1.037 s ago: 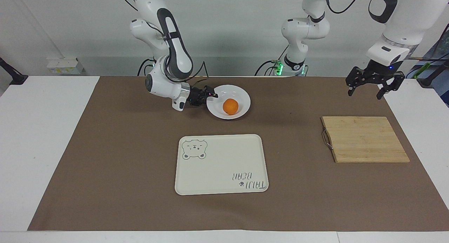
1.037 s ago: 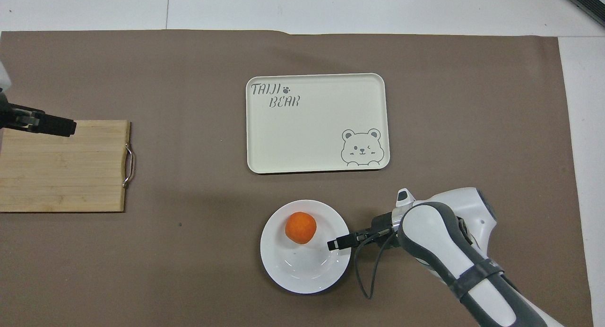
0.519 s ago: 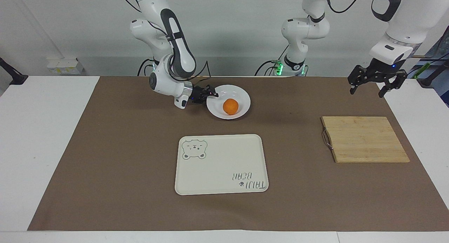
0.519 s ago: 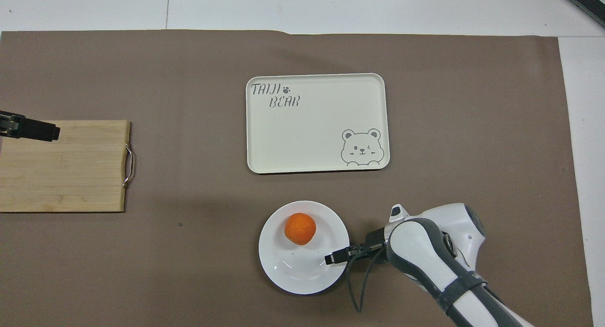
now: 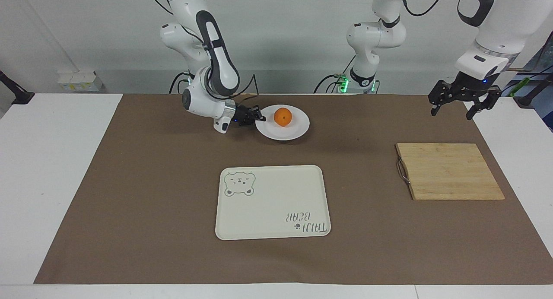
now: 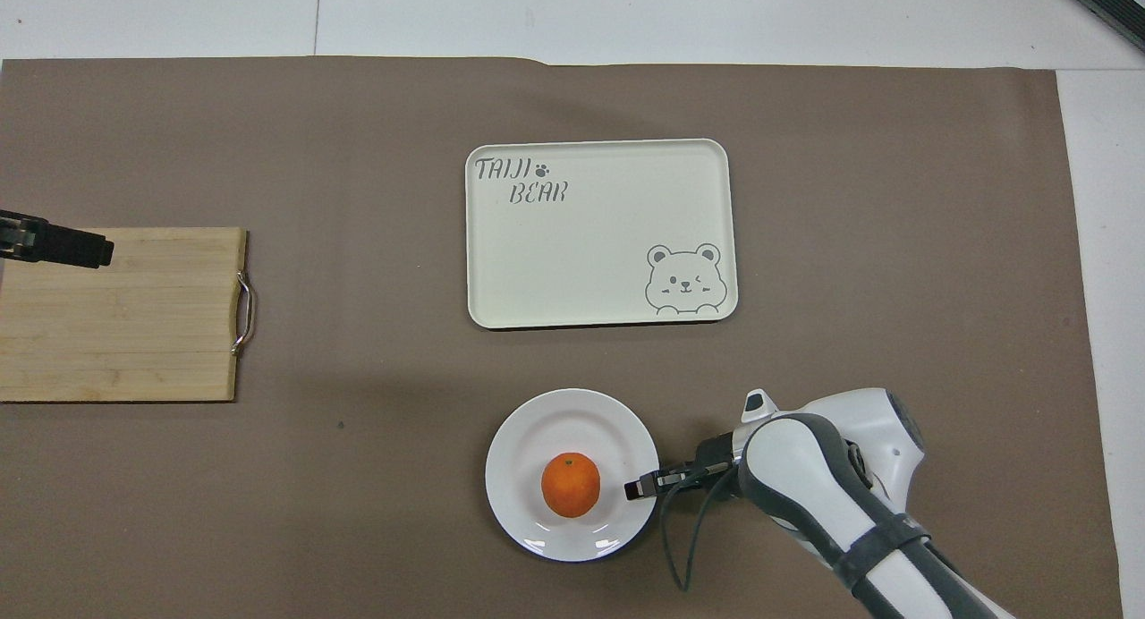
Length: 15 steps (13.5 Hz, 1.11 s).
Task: Place orange and plate with both arms
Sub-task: 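Slide the plate with the right gripper onto the bear tray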
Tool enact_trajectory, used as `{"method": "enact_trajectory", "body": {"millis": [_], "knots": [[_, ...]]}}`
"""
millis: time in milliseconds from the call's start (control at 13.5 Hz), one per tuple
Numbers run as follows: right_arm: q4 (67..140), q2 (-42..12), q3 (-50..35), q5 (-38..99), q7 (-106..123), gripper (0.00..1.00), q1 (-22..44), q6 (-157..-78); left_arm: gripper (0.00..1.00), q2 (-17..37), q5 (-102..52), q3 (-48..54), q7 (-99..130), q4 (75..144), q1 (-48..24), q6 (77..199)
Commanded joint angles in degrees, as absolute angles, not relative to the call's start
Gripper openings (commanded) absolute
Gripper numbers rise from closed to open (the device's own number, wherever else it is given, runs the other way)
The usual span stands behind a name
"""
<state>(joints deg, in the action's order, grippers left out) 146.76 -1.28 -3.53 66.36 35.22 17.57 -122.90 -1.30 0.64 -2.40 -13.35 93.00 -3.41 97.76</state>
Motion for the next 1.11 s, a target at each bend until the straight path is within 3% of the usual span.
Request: {"method": "enact_trajectory", "body": {"millis": [0,296,593,889,1037], "knots": [[148.1,0.1,-3.6,67.8,37.1,0.0,14.8,-121.6,1.0,-0.9,0.8,-2.0,-13.1,91.9,-2.8,96.2],[147.6,0.1,-3.6,67.8,34.6,0.0,9.1,-114.7,1.0,-0.9,0.8,-2.0,-13.2,91.8,-2.8,96.3],[142.1,-2.2,-3.6,68.7,31.7,0.0,3.8,-107.4,1.0,-0.9,0.8,-2.0,-13.2,91.8,-2.8,96.4],[132.1,-8.1,-3.5,69.9,25.3,0.0,3.3,-108.4,1.0,-0.9,0.8,-2.0,-13.2,91.9,-2.8,96.4],[127.6,-10.8,-3.6,69.9,21.9,0.0,3.6,-112.6,1.0,-0.9,0.8,-2.0,-13.2,91.9,-2.8,96.5]]}}
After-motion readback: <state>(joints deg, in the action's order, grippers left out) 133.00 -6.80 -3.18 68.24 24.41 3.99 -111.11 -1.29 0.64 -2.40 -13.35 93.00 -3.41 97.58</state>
